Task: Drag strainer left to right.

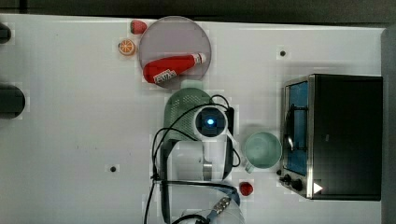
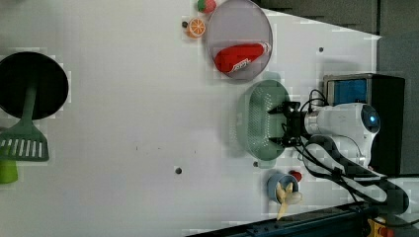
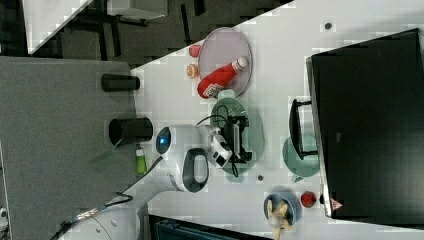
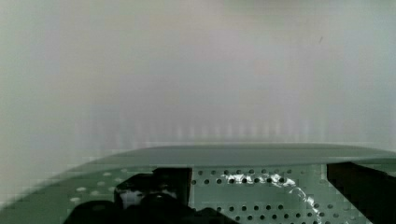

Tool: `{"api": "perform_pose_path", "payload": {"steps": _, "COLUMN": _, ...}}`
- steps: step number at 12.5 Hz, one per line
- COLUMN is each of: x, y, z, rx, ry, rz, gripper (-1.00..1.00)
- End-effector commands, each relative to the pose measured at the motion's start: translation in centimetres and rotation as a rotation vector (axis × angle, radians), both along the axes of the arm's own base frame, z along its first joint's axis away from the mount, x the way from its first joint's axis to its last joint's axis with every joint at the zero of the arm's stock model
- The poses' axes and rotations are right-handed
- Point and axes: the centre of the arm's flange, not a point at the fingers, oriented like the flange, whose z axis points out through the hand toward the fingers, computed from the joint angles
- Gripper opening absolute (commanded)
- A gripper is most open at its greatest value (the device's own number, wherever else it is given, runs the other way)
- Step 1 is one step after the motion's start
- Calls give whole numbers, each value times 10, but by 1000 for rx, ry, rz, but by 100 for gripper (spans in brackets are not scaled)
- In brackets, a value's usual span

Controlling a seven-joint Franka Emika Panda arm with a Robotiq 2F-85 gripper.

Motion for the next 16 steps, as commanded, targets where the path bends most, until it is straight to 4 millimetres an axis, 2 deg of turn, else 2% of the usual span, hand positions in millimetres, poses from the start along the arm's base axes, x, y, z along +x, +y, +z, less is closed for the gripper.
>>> {"api": "perform_pose_path", "payload": {"steps": 1, "x": 9, "y": -12, "z": 13, "rx": -2, "ry": -34, "rz": 48, "gripper": 100}}
{"api": "perform_pose_path", "payload": {"steps": 8, "x": 5, "y": -55, "z": 15, "rx": -25, "ry": -33, "rz": 85, "gripper": 100}}
{"api": "perform_pose_path", "payload": {"steps": 10, "x": 9, "y": -52, "z": 20, "rx": -24, "ry": -53, "rz": 116, "gripper": 100}}
{"api": "perform_pose_path", "payload": {"steps": 11, "x": 10, "y": -42, "z": 26, "rx": -11, "ry": -45, "rz": 164, "gripper": 100}}
{"api": "perform_pose_path", "payload": {"steps": 12, "x": 15, "y": -30, "z": 41, "rx": 1, "ry": -59, "rz": 231, "gripper": 100}}
{"api": "perform_pose_path", "payload": {"steps": 13, "x": 21, "y": -21, "z": 64, "rx": 7, "ry": -87, "rz": 302, "gripper": 100}}
{"api": "perform_pose_path", "payload": {"steps": 16, "x": 32, "y": -13, "z": 149, "rx": 29, "ry": -85, "rz": 538, "gripper": 100}}
